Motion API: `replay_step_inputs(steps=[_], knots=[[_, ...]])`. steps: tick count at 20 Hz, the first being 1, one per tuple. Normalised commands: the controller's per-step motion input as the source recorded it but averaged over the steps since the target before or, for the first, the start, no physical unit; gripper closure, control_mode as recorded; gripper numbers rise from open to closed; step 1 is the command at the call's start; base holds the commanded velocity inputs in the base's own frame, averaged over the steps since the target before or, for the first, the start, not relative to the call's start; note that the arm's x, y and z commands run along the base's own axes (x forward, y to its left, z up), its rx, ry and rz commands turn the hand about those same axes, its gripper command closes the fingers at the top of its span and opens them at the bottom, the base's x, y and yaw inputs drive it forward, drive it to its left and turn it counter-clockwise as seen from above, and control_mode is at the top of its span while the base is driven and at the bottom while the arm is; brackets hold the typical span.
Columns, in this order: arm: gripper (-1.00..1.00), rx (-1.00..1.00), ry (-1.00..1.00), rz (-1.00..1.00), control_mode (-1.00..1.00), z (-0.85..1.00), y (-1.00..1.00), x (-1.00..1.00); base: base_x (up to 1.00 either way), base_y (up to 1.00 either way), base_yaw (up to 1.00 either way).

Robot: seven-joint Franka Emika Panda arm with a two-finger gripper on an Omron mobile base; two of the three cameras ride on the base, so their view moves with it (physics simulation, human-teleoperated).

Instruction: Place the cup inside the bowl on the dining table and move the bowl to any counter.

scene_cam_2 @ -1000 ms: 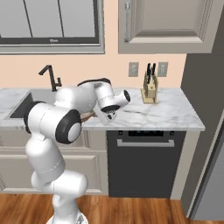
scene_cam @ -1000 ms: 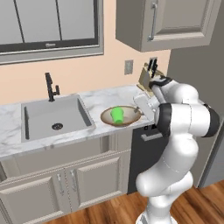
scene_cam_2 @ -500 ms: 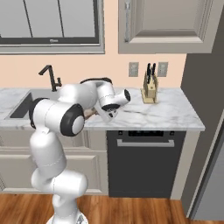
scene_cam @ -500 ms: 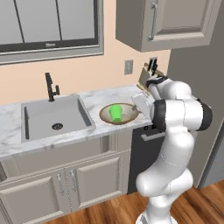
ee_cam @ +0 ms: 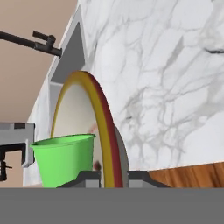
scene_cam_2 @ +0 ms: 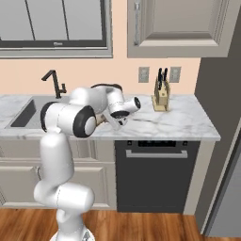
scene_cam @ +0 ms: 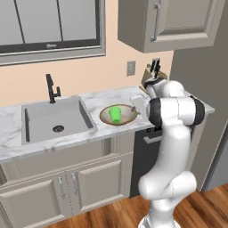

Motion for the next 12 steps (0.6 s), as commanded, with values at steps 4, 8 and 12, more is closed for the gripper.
replay_step_inputs(steps=[4,8,12], knots=[[1.0,0.0,0.0,0.0,-1.0,0.0,0.04,0.34,0.0,0.0,0.0],[1.0,0.0,0.0,0.0,-1.0,-0.03,0.17,0.38,0.0,0.0,0.0],[1.0,0.0,0.0,0.0,-1.0,-0.09,0.16,0.37,0.0,0.0,0.0]])
